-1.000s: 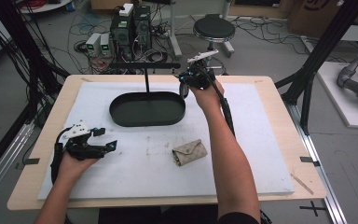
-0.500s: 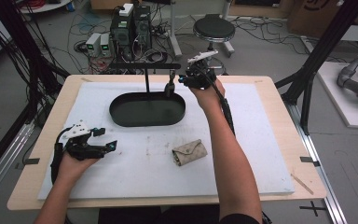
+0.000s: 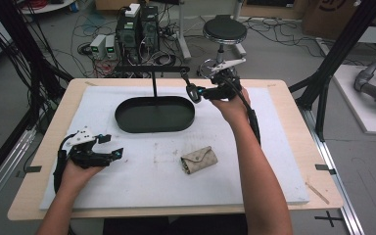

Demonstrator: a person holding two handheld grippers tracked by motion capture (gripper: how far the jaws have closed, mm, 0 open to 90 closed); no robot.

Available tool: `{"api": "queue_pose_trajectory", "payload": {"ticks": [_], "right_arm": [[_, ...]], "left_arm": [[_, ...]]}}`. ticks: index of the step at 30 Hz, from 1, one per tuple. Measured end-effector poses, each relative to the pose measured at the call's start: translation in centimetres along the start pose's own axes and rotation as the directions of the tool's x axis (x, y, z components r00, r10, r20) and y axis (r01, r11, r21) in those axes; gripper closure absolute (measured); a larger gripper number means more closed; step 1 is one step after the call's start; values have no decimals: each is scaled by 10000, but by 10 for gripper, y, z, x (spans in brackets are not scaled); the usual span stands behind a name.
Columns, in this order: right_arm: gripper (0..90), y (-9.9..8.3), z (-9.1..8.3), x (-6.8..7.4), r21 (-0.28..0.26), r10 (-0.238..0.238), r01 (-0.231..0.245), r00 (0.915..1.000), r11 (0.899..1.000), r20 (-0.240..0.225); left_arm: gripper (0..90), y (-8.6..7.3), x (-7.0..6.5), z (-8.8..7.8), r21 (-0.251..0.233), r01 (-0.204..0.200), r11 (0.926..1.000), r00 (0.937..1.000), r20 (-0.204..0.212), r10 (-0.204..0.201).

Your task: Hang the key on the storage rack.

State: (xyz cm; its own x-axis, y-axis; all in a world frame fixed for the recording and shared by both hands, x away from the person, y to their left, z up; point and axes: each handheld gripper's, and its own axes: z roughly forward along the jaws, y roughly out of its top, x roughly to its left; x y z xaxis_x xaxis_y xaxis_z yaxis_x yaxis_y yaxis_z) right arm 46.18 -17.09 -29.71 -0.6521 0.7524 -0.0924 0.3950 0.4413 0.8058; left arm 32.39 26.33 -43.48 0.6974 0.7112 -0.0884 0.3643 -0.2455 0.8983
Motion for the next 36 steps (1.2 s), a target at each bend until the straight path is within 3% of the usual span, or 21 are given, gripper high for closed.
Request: {"api": "queue_pose_trajectory", "payload": {"ticks": [11,19,36], "right_arm": [[219,-48,-37,-19,-150,685,-683,9976,9976,87],[205,-80,-65,-22,-790,979,-963,9951,9922,168],[176,-148,-80,-20,-934,1602,-1578,9869,9830,193]], "left_arm": [[211,0,-2,1,45,-99,9999,10000,9,99],[207,1,-3,1,56,-135,9999,9999,15,135],[177,0,-2,3,-29,-84,10000,10000,2,84]]}}
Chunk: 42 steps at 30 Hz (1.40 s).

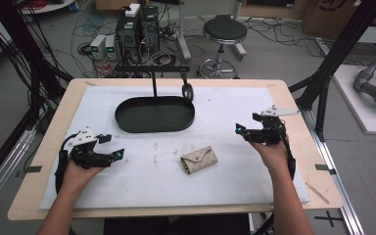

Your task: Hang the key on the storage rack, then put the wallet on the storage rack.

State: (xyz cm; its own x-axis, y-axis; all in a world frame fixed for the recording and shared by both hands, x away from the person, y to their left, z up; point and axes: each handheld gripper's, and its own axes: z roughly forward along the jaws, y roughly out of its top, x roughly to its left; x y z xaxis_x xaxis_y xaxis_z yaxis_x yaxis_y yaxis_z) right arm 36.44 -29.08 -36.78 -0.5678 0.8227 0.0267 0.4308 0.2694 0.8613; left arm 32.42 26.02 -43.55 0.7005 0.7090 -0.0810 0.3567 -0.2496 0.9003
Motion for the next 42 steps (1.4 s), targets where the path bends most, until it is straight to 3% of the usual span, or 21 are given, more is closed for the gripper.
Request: {"api": "queue_pose_trajectory", "payload": {"ticks": [15,27,42], "right_arm": [[176,-63,-9,-1,-165,762,-760,9970,9970,144],[176,-74,-21,-10,-521,1192,-1177,9925,9917,271],[176,-77,-15,-9,-213,933,-927,9952,9955,279]], "left_arm": [[176,0,-1,3,-58,-24,10000,10000,-7,23],[176,2,-7,8,-84,-154,9998,9997,183,156],[176,3,-11,11,35,-190,9998,9993,333,189]]}}
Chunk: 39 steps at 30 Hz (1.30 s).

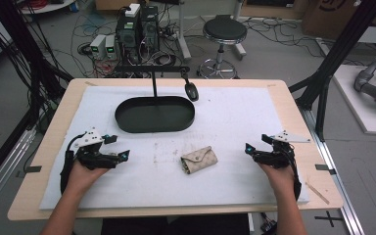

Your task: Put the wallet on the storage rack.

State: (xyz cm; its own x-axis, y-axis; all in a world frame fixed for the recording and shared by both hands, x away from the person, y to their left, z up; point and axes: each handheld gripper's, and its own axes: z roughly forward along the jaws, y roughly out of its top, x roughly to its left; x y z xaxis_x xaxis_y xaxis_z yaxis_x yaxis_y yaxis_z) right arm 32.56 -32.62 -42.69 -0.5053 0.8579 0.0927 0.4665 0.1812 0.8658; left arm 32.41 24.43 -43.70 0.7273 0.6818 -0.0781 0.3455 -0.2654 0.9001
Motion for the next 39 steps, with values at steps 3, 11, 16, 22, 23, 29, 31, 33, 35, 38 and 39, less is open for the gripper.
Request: {"api": "queue_pose_trajectory", "payload": {"ticks": [3,11,16,22,23,29,31,33,35,38,39], "right_arm": [[176,0,1,1,92,-98,97,9999,9999,59],[176,-3,3,2,279,-226,226,9997,9994,25],[176,-3,1,2,170,-218,218,9998,9996,-1],[176,-3,1,0,184,-176,176,9998,9997,-4],[176,-3,1,0,165,-158,158,9999,9997,-9],[176,-3,3,0,224,-72,72,10000,9997,-21],[176,-3,3,-1,241,-69,71,10000,9997,-54],[176,-3,4,0,257,-42,45,10000,9997,-89],[176,-3,4,0,284,-86,88,9999,9996,-88],[176,-3,4,-1,276,-105,107,9999,9996,-99],[176,-3,4,-1,265,-81,83,9999,9996,-88]], "left_arm": [[176,2,-4,4,44,-45,10000,9999,150,44],[176,17,-19,12,-26,-254,9997,9969,745,255],[176,27,-29,21,-129,-359,9993,9937,1061,371],[176,36,-40,38,-16,-636,9980,9882,1393,632],[176,38,-42,41,-25,-638,9980,9877,1430,635],[174,50,-59,63,273,-1091,9937,9746,1996,1015],[170,54,-64,71,406,-1271,9911,9709,2097,1159],[167,57,-69,79,514,-1348,9895,9680,2204,1204],[164,60,-75,87,610,-1519,9865,9626,2357,1336],[164,62,-82,97,688,-1593,9848,9575,2537,1371],[164,63,-85,101,724,-1617,9842,9554,2613,1377]]}}
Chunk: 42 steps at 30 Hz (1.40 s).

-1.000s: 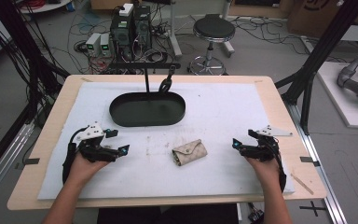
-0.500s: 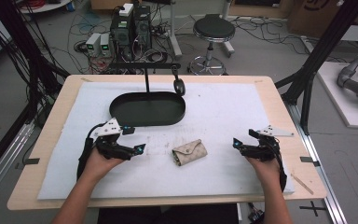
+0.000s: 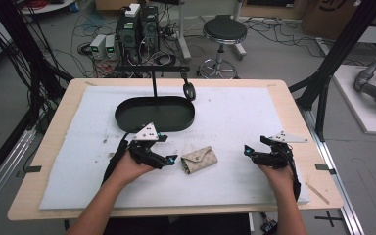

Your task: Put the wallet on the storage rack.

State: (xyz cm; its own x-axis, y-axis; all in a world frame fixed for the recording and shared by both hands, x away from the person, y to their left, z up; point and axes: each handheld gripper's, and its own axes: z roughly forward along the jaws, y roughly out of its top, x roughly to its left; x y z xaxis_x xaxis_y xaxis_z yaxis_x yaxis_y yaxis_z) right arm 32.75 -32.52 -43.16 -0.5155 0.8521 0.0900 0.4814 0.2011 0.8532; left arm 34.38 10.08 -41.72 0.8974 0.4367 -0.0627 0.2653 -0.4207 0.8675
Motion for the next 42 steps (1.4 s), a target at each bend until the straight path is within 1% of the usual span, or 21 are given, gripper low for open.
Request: {"api": "queue_pose_trajectory", "payload": {"ticks": [5,9,11,13,16,19,24,26,27,29,31,36,39,42], "right_arm": [[176,0,0,-1,-17,19,-19,10000,10000,-7],[176,0,0,-1,4,-5,5,10000,10000,-24],[176,0,1,-1,13,-24,24,10000,10000,-17],[176,0,1,-1,15,-23,23,10000,10000,-11],[176,0,1,-1,28,-13,13,10000,10000,-8],[176,0,1,-1,25,0,0,10000,10000,-3],[176,0,2,-1,63,20,-20,10000,10000,-29],[176,-1,2,-1,55,18,-18,10000,10000,-29],[176,-1,2,-1,66,41,-41,10000,10000,-22],[176,-1,2,-2,41,8,-8,10000,10000,-22],[176,-1,2,-2,42,10,-10,10000,10000,-18],[176,-1,2,-2,73,-14,14,10000,10000,-37],[176,-1,2,-1,68,-30,30,10000,10000,-58],[176,-1,2,-1,57,-37,37,10000,10000,-40]], "left_arm": [[157,2,-6,18,300,-61,9995,9997,251,54],[156,4,-10,29,430,-86,9990,9992,395,69],[156,6,-12,34,521,-201,9984,9988,466,176],[156,7,-13,39,520,-170,9985,9983,566,141],[156,8,-15,48,661,-138,9977,9975,704,92],[156,7,-18,57,874,-136,9961,9966,824,64],[156,6,-23,72,1223,-269,9921,9954,946,153],[156,6,-25,77,1524,-396,9875,9960,851,268],[156,5,-27,81,1659,-400,9853,9969,734,281],[159,5,-29,85,2055,-638,9766,9970,555,535],[159,5,-32,87,2164,-849,9726,9961,437,772],[166,5,-34,87,2247,-1027,9690,9947,299,985],[182,5,-35,87,2173,-1032,9706,9946,329,984],[233,5,-35,85,2127,-1103,9709,9937,416,1038]]}}
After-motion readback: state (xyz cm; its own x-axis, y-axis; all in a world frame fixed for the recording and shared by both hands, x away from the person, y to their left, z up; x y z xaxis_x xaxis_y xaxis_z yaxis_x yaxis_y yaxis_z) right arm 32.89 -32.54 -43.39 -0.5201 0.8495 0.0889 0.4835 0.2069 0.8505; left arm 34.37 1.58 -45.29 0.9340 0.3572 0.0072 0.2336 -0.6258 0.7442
